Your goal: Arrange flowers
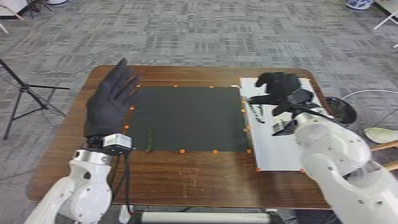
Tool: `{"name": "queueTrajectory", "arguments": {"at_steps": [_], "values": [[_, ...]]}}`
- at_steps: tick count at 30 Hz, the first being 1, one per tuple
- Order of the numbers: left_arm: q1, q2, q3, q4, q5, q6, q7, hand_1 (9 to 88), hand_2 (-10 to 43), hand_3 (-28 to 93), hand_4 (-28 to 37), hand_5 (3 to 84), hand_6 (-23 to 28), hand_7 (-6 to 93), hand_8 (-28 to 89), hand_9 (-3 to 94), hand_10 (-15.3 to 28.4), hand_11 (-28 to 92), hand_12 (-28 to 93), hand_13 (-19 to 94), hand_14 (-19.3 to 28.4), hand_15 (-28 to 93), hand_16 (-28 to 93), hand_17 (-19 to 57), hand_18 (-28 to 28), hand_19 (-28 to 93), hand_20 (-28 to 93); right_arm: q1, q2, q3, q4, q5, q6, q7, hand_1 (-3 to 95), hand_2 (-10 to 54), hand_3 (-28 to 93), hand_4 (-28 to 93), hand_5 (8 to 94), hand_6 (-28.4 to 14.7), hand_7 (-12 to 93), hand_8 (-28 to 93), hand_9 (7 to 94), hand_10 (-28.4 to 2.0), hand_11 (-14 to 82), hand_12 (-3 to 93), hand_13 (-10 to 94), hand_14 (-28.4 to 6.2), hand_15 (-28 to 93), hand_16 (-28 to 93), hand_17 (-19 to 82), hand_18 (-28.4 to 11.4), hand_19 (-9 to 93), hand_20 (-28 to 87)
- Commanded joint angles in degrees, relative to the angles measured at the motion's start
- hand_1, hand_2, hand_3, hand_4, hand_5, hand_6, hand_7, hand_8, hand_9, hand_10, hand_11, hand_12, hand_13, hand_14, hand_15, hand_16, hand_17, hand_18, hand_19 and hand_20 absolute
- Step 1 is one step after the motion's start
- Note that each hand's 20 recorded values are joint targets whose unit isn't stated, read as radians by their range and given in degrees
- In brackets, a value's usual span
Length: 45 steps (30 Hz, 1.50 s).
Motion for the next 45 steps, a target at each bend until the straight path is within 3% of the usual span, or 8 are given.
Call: {"name": "queueTrajectory", "arguments": {"at_steps": [1, 6, 15, 20, 26, 40, 41, 45], "values": [[7.0, -2.74, -1.47, -1.26, 0.18, 2.1, -1.1, 24.3, -1.7, 66, -28.3, 24.7, 1.6, 18.1, -10, 20.7, 10.2, 11, 18, 16, 12.0, 10, 9, -14.7, 19.3, 41, 8, -15.4, 4.7, 16.6, -3.0, -3.0, 1.7, 7.9, 61.8, -7.8, -4, -10, 47.6, -2.4, 30, -12, 53.0, -11.3, 36.6, 28.6, 52, -9.2, 77, 34, 21, -16.8, 76, 49], [7.3, -2.71, -1.75, -1.23, 0.16, 2.13, -1.22, 24.4, -1.7, 66, -28.3, 24.7, 1.7, 18.3, -10, 20.7, 10.2, 11, 18, 16, 12.0, 10, 9, -14.7, 19.4, 41, 8, -21.1, 5.7, 20.2, -6.9, -2.2, -4.0, 10.5, 52.0, -9.5, 18, -21, 53.3, -4.4, 29, -13, 58.6, -13.1, 37.7, 27.5, 55, -10.9, 77, 32, 23, -20.7, 80, 46], [6.7, -2.92, -1.41, -0.9, 0.22, 2.21, -1.33, 24.4, -1.5, 66, -28.3, 24.6, 1.7, 18.3, -10, 20.5, 10.2, 11, 18, 16, 12.0, 11, 9, -14.7, 19.3, 41, 8, -28.8, 7.3, 26.5, -9.6, 2.1, -15.8, 12.1, 47.5, -9.5, 16, -19, 57.9, -2.9, 36, -13, 60.6, -13.6, 49.4, 34.2, 56, -11.3, 78, 34, 24, -21.2, 81, 46], [7.1, -2.96, -1.79, -1.05, 0.3, 2.48, -1.44, 24.3, -1.5, 66, -28.3, 24.6, 1.7, 18.3, -10, 20.4, 10.2, 11, 18, 16, 12.0, 11, 9, -14.7, 19.3, 41, 8, -33.1, 7.8, 30.1, -9.6, 0.4, -16.0, 12.2, 46.3, -9.5, 12, -15, 58.9, -2.6, 38, -14, 60.7, -13.9, 51.5, 36.2, 56, -11.7, 78, 35, 24, -21.1, 82, 46], [7.6, -3.04, -2.43, -1.23, 0.31, 2.61, -0.88, 24.1, -1.5, 66, -28.3, 24.6, 1.7, 18.3, -10, 20.5, 10.2, 11, 18, 16, 12.1, 11, 9, -14.7, 19.3, 41, 8, -33.5, 8.0, 29.9, -7.9, 0.1, -18.0, 11.8, 45.8, -9.5, 18, -19, 59.0, -2.6, 38, -14, 60.7, -13.9, 51.7, 37.0, 56, -11.8, 78, 36, 24, -21.0, 82, 46], [8.9, -3.41, -3.66, -1.73, -0.1, 4.17, 0.69, 24.1, -1.4, 66, -28.3, 24.8, 1.7, 18.6, -10, 20.8, 10.3, 11, 18, 17, 12.3, 12, 8, -14.6, 19.4, 41, 8, -27.7, 9.4, 19.5, -1.1, -3.3, -18.4, 10.0, 44.2, -9.5, 26, -23, 59.5, -2.3, 39, -14, 60.7, -13.9, 52.8, 36.7, 57, -11.8, 79, 35, 25, -21.2, 82, 46], [8.9, -3.41, -3.61, -1.68, -0.19, 4.08, 0.69, 24.0, -1.4, 66, -28.3, 24.8, 1.7, 18.6, -10, 20.8, 10.3, 11, 18, 17, 12.3, 12, 8, -14.6, 19.4, 41, 8, -27.6, 9.6, 18.7, -0.6, -3.9, -17.5, 10.2, 43.7, -9.5, 29, -25, 59.6, -2.2, 39, -14, 60.9, -13.9, 53.0, 36.6, 57, -11.8, 79, 35, 25, -21.2, 82, 46], [9.3, -3.33, -3.88, -1.87, -0.2, 4.4, 0.93, 24.0, -1.3, 66, -28.3, 24.8, 1.8, 18.6, -10, 20.9, 10.4, 11, 18, 17, 12.3, 12, 8, -14.6, 19.4, 41, 8, -27.5, 9.7, 17.5, 0.3, -5.8, -14.9, 8.8, 35.3, -9.5, 64, -28, 64.8, 0.4, 44, -15, 66.2, -12.0, 55.6, 37.6, 61, -10.5, 78, 35, 27, -20.7, 83, 45]]}}
